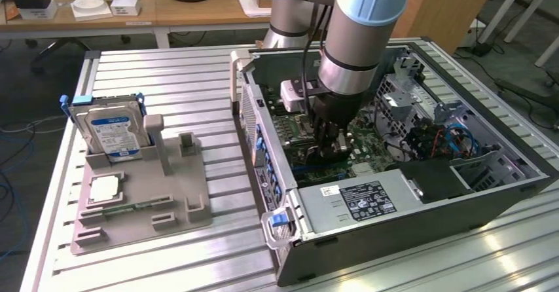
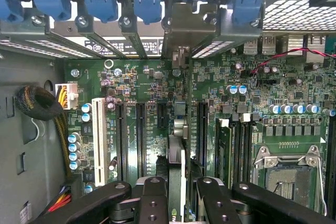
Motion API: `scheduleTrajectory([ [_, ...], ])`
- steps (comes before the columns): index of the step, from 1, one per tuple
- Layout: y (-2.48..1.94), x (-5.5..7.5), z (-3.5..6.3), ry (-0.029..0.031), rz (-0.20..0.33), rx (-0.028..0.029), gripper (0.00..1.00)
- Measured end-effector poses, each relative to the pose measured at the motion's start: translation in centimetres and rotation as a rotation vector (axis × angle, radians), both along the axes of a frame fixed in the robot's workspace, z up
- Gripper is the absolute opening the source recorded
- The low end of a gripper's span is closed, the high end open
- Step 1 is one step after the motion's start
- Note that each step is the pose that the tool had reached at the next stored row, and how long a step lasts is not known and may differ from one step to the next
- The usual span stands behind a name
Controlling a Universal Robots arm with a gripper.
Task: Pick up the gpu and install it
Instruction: 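Insert the gpu into the slot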
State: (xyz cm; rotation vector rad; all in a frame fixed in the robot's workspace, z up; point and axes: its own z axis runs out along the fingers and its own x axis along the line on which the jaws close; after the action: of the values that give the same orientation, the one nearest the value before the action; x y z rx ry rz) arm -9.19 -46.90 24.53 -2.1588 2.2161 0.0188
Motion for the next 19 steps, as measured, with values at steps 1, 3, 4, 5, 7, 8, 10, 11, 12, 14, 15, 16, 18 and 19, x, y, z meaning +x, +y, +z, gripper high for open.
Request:
scheduleTrajectory([
  [1, 0.01, -0.03, 0.03, -0.0005, 0.000, 0.0005, 0.26],
  [3, 0.01, -0.05, 0.09, -0.0005, 0.000, 0.0008, 0.26],
  [4, 0.00, -0.06, 0.19, -0.0004, 0.000, 0.0000, 0.26],
  [5, 0.00, -0.09, 0.26, -0.0003, 0.000, 0.0004, 0.26],
  [7, 0.00, -0.11, 0.25, -0.0004, 0.000, 0.0009, 0.26],
  [8, 0.00, -0.11, 0.26, -0.0004, 0.000, 0.0007, 0.26],
  [10, 0.01, -0.12, 0.28, -0.0002, 0.000, 0.0004, 0.26],
  [11, 0.05, -0.12, 0.28, -0.0002, 0.000, 0.0003, 0.26],
  [12, 0.09, -0.12, 0.28, -0.0002, 0.000, 0.0003, 0.26],
  [14, 0.19, -0.12, 0.27, -0.0002, 0.002, 0.0004, 0.26],
  [15, 0.22, -0.12, 0.27, -0.0002, 0.004, 0.0004, 0.26],
  [16, 0.22, -0.12, 0.27, -0.0002, 0.004, 0.0004, 0.26],
  [18, 0.22, -0.12, 0.27, -0.0002, 0.004, 0.0005, 0.26],
  [19, 0.22, -0.12, 0.26, -0.0002, 0.004, 0.0005, 0.26],
])
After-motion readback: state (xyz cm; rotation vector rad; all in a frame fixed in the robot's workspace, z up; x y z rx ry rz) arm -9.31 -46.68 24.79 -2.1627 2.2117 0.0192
